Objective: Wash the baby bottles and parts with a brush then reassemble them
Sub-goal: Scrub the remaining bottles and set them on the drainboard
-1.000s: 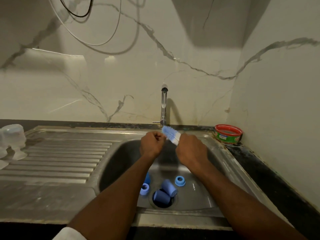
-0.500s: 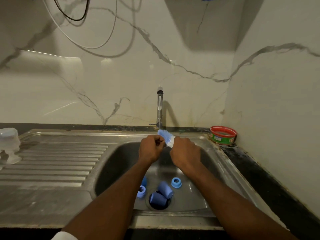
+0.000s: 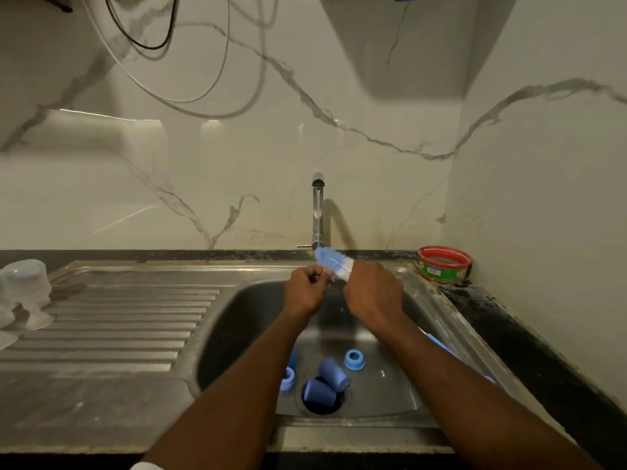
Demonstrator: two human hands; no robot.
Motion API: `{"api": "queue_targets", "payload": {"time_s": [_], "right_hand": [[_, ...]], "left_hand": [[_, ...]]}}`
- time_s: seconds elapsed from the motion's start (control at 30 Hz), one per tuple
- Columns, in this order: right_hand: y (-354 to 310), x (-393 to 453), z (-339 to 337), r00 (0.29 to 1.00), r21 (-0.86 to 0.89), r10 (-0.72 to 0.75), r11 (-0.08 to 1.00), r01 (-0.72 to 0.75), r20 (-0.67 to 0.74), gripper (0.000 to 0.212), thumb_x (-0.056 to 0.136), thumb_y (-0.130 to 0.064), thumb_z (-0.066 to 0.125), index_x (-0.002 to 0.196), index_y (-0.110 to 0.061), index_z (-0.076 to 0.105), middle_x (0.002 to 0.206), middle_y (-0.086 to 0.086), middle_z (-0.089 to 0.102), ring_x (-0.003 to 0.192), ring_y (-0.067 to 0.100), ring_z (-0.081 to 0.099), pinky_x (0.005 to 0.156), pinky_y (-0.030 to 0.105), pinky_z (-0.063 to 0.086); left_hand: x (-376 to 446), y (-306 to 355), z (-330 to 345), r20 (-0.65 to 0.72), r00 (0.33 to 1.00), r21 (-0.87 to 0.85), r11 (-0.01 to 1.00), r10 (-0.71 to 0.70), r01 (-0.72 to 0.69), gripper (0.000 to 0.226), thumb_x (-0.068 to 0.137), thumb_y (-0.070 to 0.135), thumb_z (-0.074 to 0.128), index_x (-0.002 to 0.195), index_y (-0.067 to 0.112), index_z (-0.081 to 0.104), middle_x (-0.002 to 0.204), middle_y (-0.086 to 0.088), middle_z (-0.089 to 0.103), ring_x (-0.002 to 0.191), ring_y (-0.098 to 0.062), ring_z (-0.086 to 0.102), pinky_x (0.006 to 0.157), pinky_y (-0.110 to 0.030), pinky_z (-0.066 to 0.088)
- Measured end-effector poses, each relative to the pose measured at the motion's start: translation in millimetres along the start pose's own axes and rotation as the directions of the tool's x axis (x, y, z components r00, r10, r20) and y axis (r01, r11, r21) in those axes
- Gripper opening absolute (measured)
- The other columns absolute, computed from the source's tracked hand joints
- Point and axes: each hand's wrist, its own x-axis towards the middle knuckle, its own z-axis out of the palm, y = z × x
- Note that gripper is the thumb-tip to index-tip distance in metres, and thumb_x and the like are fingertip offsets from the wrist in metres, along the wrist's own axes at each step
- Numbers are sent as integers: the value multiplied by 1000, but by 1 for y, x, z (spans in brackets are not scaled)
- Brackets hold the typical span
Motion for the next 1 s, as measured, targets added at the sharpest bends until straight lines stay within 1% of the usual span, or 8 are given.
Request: {"api": "queue_targets", "payload": {"time_s": [0.13,0.23,0.37,0.5,0.57,0.73,0.87,1.0], "right_hand": [[10,8,-11,998,6,39,999,-38,-42,31,95,-28,63,123,-15,60,117,7,68,102,25,67,72,31,43],[13,10,-11,999,81,27,996,-23,-42,26,96,-35,60,117,-18,60,113,4,69,96,24,67,71,31,47],[5,5,1,994,91,7,996,-17,107,28,98,-29,61,122,-13,62,113,8,68,82,19,55,68,28,41],[5,11,-3,999,104,42,994,-44,24,27,99,-27,59,123,-14,61,109,6,67,75,17,49,64,28,37],[8,11,-5,998,90,58,994,-60,20,31,98,-29,61,125,-15,61,111,5,67,80,18,53,67,29,39],[5,-4,-5,997,71,-37,997,32,70,34,98,-35,59,124,-15,61,117,8,68,98,25,65,71,29,41],[-2,-2,4,996,97,-27,995,18,89,30,98,-33,59,124,-16,60,115,7,67,94,22,63,71,30,44],[7,8,-1,997,102,38,994,-45,67,28,99,-30,59,122,-15,60,113,6,67,91,21,62,73,31,48]], "left_hand": [[2,1,1,-28,994,-45,993,-109,108,18,98,31,65,90,18,75,77,-2,72,73,-16,66,71,-39,59],[3,9,-1,-83,943,-327,903,-323,280,24,101,29,61,95,8,72,75,-7,64,64,-16,56,57,-32,50],[-6,32,3,94,903,-496,767,-419,407,30,103,38,55,99,12,68,90,-6,66,79,-17,59,70,-30,51],[-10,36,5,299,881,-383,800,-367,463,33,102,45,52,114,18,67,113,-5,68,97,-20,62,81,-34,54],[-7,35,7,252,898,-379,817,-360,434,26,103,41,52,110,20,66,112,-5,67,97,-20,62,83,-36,54],[6,16,0,3,877,-571,720,-480,395,30,105,31,51,83,14,62,69,-3,55,63,-14,49,61,-27,44],[2,18,1,154,855,-540,682,-495,493,33,103,31,50,73,17,57,71,-4,57,69,-17,53,68,-30,47],[-4,26,14,231,878,-375,795,-418,477,29,101,40,54,91,14,63,88,-7,63,85,-21,59,76,-33,52]]}}
